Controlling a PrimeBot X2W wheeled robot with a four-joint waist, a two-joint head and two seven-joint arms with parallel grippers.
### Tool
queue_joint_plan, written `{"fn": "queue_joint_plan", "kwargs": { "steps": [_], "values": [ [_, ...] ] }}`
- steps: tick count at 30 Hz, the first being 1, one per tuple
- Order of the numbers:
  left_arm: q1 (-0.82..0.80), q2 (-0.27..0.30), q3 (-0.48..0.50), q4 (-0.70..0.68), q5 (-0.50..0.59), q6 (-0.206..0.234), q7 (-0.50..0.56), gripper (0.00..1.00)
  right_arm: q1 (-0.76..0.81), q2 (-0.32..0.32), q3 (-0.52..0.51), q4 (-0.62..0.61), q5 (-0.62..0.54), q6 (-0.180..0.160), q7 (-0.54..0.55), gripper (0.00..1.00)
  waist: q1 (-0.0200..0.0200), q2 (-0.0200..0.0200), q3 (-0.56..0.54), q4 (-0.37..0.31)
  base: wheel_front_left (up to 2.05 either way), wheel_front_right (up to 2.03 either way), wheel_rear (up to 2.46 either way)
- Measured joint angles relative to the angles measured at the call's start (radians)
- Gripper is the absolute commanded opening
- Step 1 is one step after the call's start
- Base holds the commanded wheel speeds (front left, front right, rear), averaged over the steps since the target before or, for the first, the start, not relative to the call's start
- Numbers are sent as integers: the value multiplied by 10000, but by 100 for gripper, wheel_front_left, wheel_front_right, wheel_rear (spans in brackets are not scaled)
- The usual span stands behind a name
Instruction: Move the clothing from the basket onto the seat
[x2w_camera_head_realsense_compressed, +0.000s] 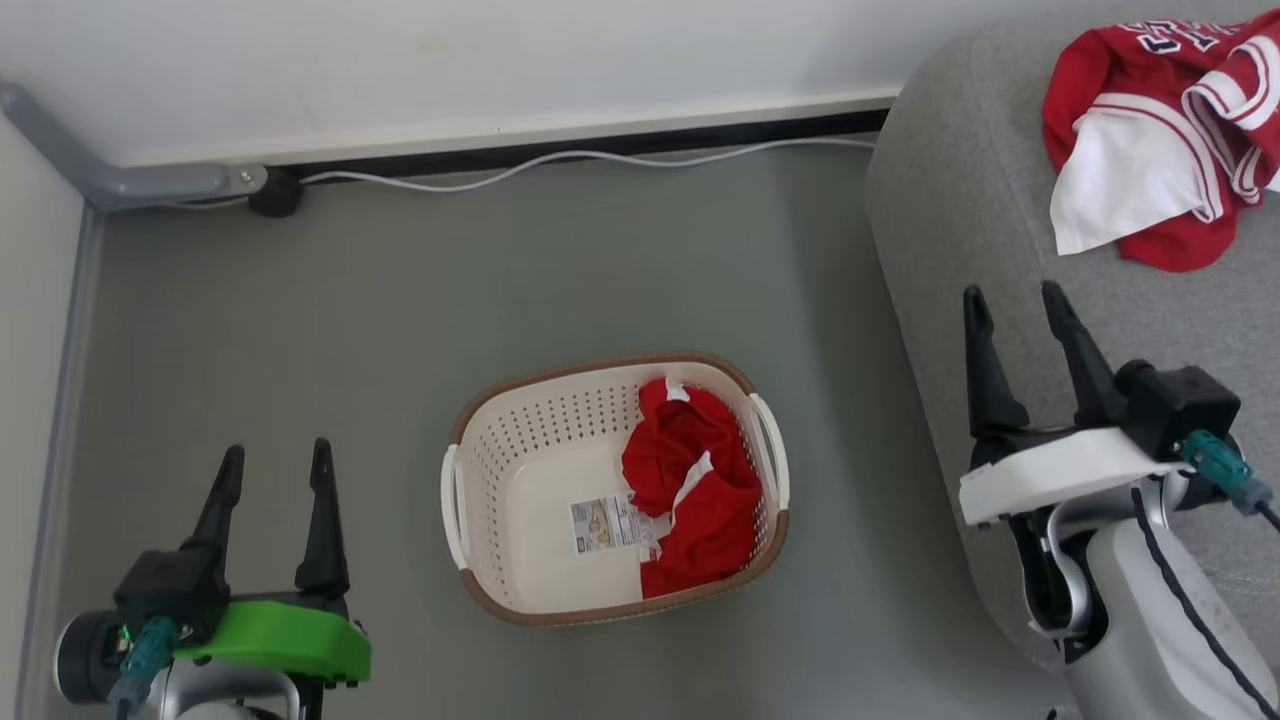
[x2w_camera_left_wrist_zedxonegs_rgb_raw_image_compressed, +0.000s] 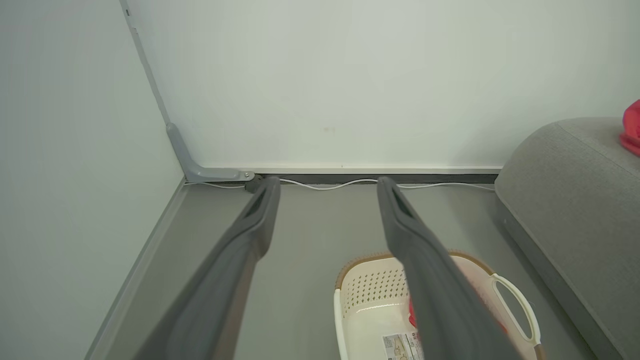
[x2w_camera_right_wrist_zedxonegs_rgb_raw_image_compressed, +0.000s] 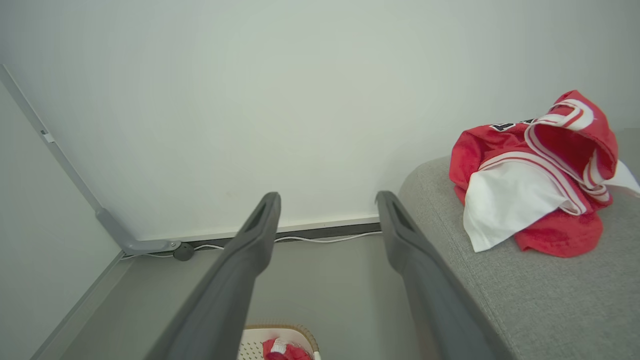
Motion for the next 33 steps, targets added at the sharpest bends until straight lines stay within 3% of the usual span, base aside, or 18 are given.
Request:
{"fn": "queue_joint_plan", "kwargs": {
  "steps": [16,33],
  "values": [
    [-2321,-151,-1212,748,623,-616,874,100,-2085,-58,-407,-573,-10,-86,0,100,0,0,2065,-325,0,0,0],
    [-4846,-679,-2117,2608,1170,-1049,1703,100,-4505,21,-270,-974,-12,31,0,100,1,0,4466,-904,0,0,0]
  ]
}}
